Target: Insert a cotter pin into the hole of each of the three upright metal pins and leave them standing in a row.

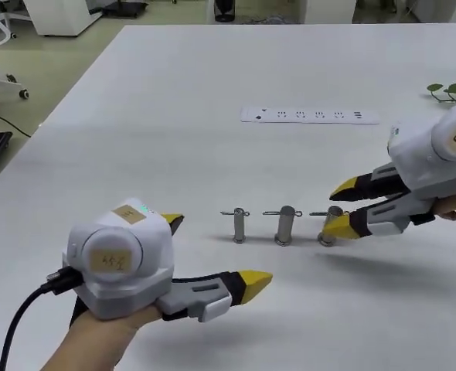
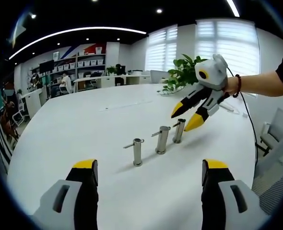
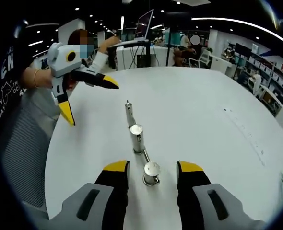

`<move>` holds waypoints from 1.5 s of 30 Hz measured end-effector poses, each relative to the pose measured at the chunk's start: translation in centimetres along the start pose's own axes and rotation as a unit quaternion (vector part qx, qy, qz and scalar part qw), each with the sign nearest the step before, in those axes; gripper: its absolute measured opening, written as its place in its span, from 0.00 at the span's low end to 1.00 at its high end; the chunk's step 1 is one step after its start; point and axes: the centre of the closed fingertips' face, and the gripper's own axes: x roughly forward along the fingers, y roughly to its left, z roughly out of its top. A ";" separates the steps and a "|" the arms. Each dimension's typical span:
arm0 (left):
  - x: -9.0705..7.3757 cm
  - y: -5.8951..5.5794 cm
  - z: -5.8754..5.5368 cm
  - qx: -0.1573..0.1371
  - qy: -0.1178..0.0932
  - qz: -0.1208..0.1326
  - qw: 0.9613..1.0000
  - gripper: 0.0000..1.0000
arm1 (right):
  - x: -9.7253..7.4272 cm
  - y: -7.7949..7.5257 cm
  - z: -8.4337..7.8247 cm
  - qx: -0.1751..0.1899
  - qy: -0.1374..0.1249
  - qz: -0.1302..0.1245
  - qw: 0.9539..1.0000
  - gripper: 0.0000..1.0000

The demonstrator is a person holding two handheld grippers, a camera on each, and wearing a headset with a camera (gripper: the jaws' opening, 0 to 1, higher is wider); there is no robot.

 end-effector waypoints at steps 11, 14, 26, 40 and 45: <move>0.0 0.5 1.1 -0.013 -0.002 0.005 1.000 0.91 | -2.2 1.8 1.8 0.069 -0.062 -0.056 0.994 0.63; -0.1 0.5 1.5 -0.012 -0.005 0.006 1.000 0.93 | -2.7 1.7 1.4 0.107 -0.069 -0.085 0.988 0.70; -0.4 1.0 1.9 -0.014 -0.005 0.021 1.000 0.99 | -3.5 2.9 1.1 0.180 -0.109 -0.152 0.966 0.80; -1.2 1.6 1.4 -0.023 0.002 0.038 0.999 0.97 | -2.5 4.0 -1.1 0.218 -0.078 -0.205 0.951 0.78; -1.4 1.6 1.1 -0.023 0.007 0.040 0.999 0.95 | -2.7 4.2 -1.1 0.233 -0.090 -0.217 0.944 0.78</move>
